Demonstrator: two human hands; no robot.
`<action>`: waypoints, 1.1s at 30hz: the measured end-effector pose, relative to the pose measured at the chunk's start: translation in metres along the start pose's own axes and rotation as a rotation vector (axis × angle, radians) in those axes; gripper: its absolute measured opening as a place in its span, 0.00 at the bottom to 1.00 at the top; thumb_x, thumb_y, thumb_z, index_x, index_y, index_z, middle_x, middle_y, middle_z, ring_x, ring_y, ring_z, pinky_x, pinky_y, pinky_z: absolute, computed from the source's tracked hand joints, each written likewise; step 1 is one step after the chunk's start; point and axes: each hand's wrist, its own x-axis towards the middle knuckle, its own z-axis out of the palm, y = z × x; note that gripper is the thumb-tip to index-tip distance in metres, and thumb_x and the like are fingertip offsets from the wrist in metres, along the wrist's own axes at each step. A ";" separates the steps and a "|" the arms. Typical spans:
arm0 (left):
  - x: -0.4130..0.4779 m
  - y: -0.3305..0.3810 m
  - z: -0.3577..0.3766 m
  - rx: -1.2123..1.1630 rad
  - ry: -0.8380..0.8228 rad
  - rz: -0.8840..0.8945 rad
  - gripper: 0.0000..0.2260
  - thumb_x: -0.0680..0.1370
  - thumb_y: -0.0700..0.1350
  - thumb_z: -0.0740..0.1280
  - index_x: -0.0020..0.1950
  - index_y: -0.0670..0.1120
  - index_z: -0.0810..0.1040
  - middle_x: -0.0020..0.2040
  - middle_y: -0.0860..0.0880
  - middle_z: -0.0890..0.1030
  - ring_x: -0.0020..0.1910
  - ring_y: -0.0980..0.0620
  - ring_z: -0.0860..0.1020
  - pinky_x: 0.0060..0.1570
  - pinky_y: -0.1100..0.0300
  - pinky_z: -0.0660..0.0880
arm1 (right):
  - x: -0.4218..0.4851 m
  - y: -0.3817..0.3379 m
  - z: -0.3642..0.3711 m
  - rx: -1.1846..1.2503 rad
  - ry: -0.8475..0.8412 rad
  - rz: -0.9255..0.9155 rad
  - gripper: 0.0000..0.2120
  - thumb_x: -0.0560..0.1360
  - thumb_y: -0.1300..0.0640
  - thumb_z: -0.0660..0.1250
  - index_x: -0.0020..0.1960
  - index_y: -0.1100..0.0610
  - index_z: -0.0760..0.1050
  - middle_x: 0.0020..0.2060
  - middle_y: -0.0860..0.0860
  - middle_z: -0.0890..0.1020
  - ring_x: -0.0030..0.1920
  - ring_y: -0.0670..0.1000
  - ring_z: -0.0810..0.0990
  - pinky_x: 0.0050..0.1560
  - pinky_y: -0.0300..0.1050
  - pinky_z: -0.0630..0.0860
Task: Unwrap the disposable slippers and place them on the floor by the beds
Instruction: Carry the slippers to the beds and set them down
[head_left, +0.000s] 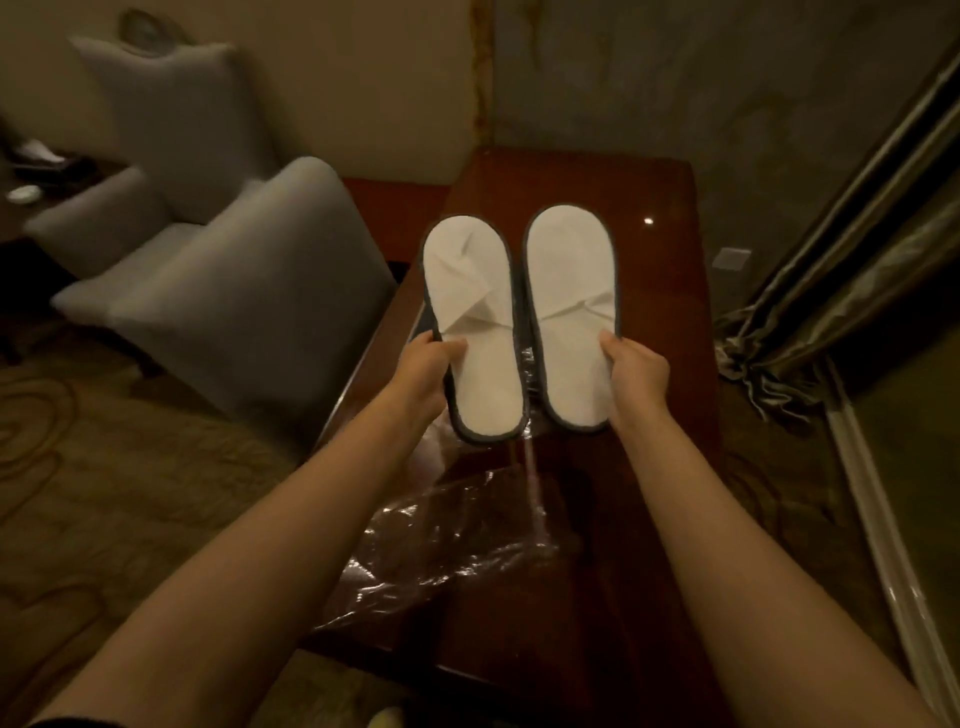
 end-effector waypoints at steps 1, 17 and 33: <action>-0.003 0.004 -0.015 -0.014 0.013 0.022 0.12 0.77 0.35 0.61 0.61 0.39 0.73 0.50 0.46 0.79 0.46 0.48 0.77 0.43 0.54 0.76 | -0.009 -0.004 0.015 0.003 -0.032 -0.010 0.05 0.74 0.57 0.67 0.40 0.54 0.77 0.35 0.48 0.80 0.36 0.48 0.79 0.33 0.36 0.78; -0.062 0.056 -0.380 -0.449 0.368 0.196 0.16 0.76 0.40 0.60 0.64 0.41 0.75 0.58 0.41 0.79 0.53 0.42 0.79 0.50 0.49 0.78 | -0.225 0.052 0.334 -0.057 -0.605 -0.064 0.09 0.75 0.60 0.66 0.53 0.63 0.79 0.36 0.49 0.79 0.38 0.49 0.78 0.39 0.41 0.76; -0.035 0.028 -0.715 -0.562 0.884 0.108 0.18 0.81 0.48 0.59 0.68 0.40 0.70 0.64 0.40 0.77 0.61 0.40 0.76 0.60 0.44 0.74 | -0.384 0.191 0.630 -0.327 -0.923 0.084 0.06 0.75 0.56 0.65 0.46 0.58 0.79 0.40 0.50 0.80 0.41 0.50 0.79 0.43 0.45 0.76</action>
